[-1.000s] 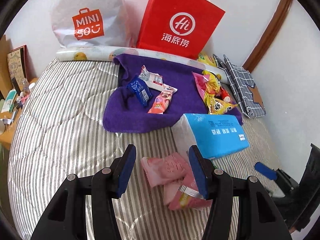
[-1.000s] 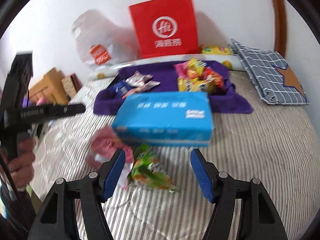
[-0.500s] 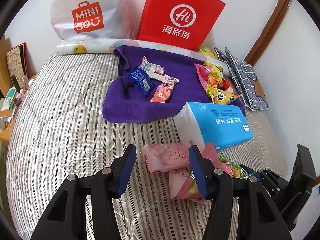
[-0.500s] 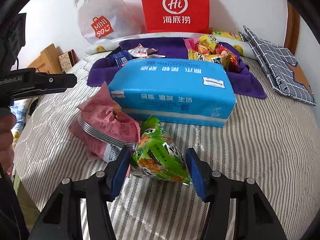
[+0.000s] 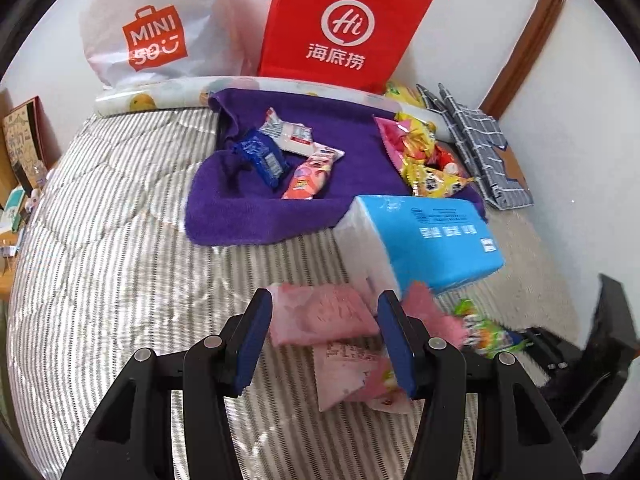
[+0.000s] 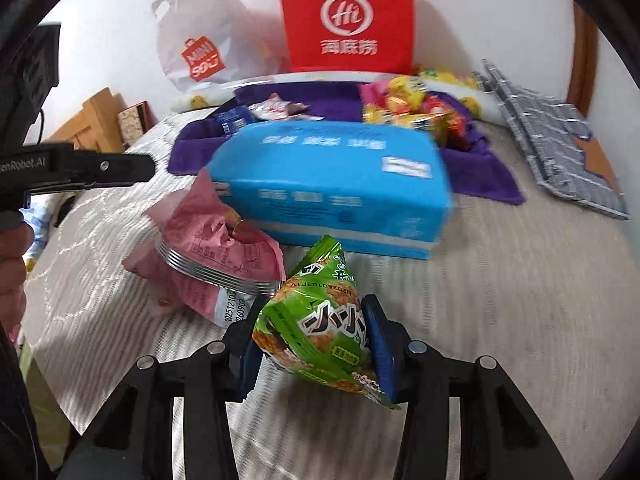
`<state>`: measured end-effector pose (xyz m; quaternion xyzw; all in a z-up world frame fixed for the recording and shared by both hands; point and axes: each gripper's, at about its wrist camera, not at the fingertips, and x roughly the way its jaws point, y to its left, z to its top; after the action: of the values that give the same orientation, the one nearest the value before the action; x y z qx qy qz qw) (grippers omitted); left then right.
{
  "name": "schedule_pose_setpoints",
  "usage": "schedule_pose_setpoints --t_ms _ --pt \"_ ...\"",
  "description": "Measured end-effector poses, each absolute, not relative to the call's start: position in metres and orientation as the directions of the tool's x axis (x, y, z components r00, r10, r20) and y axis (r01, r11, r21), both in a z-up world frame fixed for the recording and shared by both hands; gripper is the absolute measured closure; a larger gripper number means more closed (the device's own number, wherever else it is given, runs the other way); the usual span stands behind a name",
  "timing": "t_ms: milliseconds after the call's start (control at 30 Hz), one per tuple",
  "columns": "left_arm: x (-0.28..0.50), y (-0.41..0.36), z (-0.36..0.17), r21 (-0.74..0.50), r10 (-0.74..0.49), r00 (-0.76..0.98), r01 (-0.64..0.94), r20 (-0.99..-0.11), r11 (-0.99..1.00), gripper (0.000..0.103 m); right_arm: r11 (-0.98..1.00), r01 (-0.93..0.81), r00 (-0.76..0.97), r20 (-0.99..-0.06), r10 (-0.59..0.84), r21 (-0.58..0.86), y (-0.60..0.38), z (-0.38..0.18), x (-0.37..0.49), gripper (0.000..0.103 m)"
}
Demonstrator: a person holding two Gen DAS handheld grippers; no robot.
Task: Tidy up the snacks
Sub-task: 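Grasp the green chip bag with the right gripper while the left grasps the pink wrapper, then lift the green chip bag with the right gripper while the left lifts the pink wrapper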
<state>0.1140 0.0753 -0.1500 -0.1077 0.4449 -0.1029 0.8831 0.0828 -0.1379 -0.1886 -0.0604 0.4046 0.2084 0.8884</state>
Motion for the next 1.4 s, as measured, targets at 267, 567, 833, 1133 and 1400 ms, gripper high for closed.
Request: schedule_pose_setpoints --t_ms 267,567,833,1133,1400 --pt "0.134 0.079 -0.170 -0.310 -0.285 0.531 0.044 -0.798 0.950 0.048 0.945 -0.315 0.617 -0.736 0.277 0.092 -0.185 -0.183 0.088 0.059" --pt "0.148 0.044 -0.192 -0.170 -0.175 0.495 0.056 -0.851 0.984 0.041 0.925 -0.370 0.590 -0.747 0.307 0.088 -0.188 -0.191 0.082 0.052" --pt "0.139 0.032 -0.196 -0.077 -0.108 0.538 0.081 -0.836 0.994 0.053 0.920 -0.386 0.589 -0.749 0.304 0.070 -0.190 -0.189 0.081 0.058" --pt "0.129 0.057 -0.181 -0.126 -0.141 0.582 0.066 -0.801 0.990 0.076 0.953 -0.284 0.658 -0.700 0.276 0.109 -0.214 -0.173 0.085 0.061" --pt "0.127 0.072 -0.184 -0.140 -0.132 0.570 0.029 -0.811 0.990 0.076 0.957 -0.253 0.623 -0.733 0.274 0.142 -0.217 -0.190 0.099 0.054"
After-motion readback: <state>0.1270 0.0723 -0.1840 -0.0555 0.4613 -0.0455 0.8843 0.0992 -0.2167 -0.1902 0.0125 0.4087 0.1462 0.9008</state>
